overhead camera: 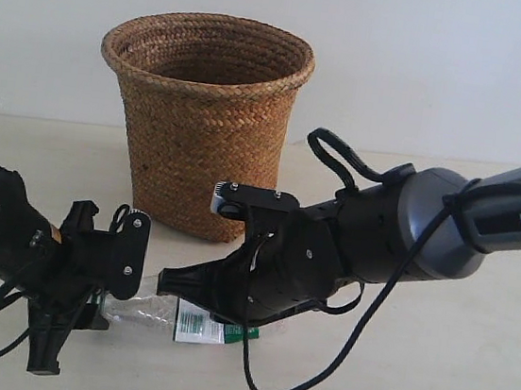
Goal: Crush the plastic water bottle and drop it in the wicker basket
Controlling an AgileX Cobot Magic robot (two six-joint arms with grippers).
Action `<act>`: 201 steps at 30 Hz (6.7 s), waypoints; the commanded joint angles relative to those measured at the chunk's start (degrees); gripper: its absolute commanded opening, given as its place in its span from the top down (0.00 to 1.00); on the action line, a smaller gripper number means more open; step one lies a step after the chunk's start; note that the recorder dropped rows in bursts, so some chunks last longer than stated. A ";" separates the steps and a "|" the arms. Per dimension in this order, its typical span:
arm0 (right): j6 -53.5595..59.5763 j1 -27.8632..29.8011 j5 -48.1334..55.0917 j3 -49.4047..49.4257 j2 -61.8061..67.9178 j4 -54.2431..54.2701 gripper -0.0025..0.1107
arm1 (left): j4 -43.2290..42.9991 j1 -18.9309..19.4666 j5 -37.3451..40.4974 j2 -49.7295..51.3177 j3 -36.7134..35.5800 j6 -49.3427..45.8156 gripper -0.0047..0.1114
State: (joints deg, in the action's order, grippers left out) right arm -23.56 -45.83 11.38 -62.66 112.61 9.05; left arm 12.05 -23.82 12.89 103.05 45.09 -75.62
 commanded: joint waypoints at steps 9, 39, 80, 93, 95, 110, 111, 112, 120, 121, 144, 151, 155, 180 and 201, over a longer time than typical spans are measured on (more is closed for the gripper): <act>-1.97 0.11 3.61 0.70 6.06 -0.29 0.98 | 0.42 -0.20 0.58 -0.07 0.24 0.09 0.93; -29.06 0.13 6.88 5.61 -29.96 -42.40 0.98 | 0.42 -0.20 0.46 -0.07 0.24 0.09 0.93; -70.19 23.16 -2.28 22.61 -78.53 -77.40 0.98 | 0.55 -0.20 -3.66 -0.39 0.24 0.09 0.93; -70.19 32.12 -1.96 22.61 -100.27 -77.40 0.98 | 0.55 -0.20 -2.57 -0.46 0.24 0.09 0.93; -70.19 33.18 -2.50 22.61 -101.42 -77.40 0.98 | 0.55 -0.20 -2.57 -0.46 0.24 0.09 0.93; -70.19 36.69 -2.62 22.61 -104.49 -77.40 0.98 | 0.99 -0.20 -3.41 -0.51 0.24 0.09 0.93; -70.19 36.69 -2.59 22.61 -104.22 -77.40 0.98 | 0.99 -0.20 -3.41 -0.51 0.24 0.09 0.93; -70.19 36.69 -2.59 22.72 -103.86 -77.40 0.98 | 0.99 -0.20 -3.41 -0.51 0.24 0.09 0.93; -70.19 36.69 -6.95 33.12 -104.13 -77.40 0.98 | 0.99 -0.20 -3.41 -0.51 0.24 0.09 0.93; -70.19 36.69 -7.65 35.68 -104.13 -77.40 0.98 | 0.99 -0.20 -3.41 -0.51 0.24 0.09 0.93; -70.19 36.69 -8.54 62.66 -112.61 -77.40 0.98 | 0.99 -0.20 -2.79 -0.51 0.24 0.09 0.93; -70.19 36.69 -8.54 62.66 -112.61 -77.40 0.98 | 0.99 -0.20 -2.79 -0.51 0.24 0.09 0.93; -67.70 36.69 -7.98 62.66 -112.61 -78.37 0.98 | 0.99 -0.20 -2.79 -0.51 0.24 0.09 0.93; -27.23 36.69 -7.30 62.66 -112.61 -80.20 0.98 | 0.99 -0.20 -2.77 -0.51 0.24 0.99 0.93; -27.37 36.69 -7.33 62.66 -112.61 -22.30 0.98 | 0.99 -0.20 -1.96 -0.51 0.24 1.38 0.93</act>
State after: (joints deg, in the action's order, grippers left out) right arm -51.21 -9.32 4.16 -0.30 0.27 -19.99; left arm 12.13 -23.79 11.08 103.05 45.09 -75.05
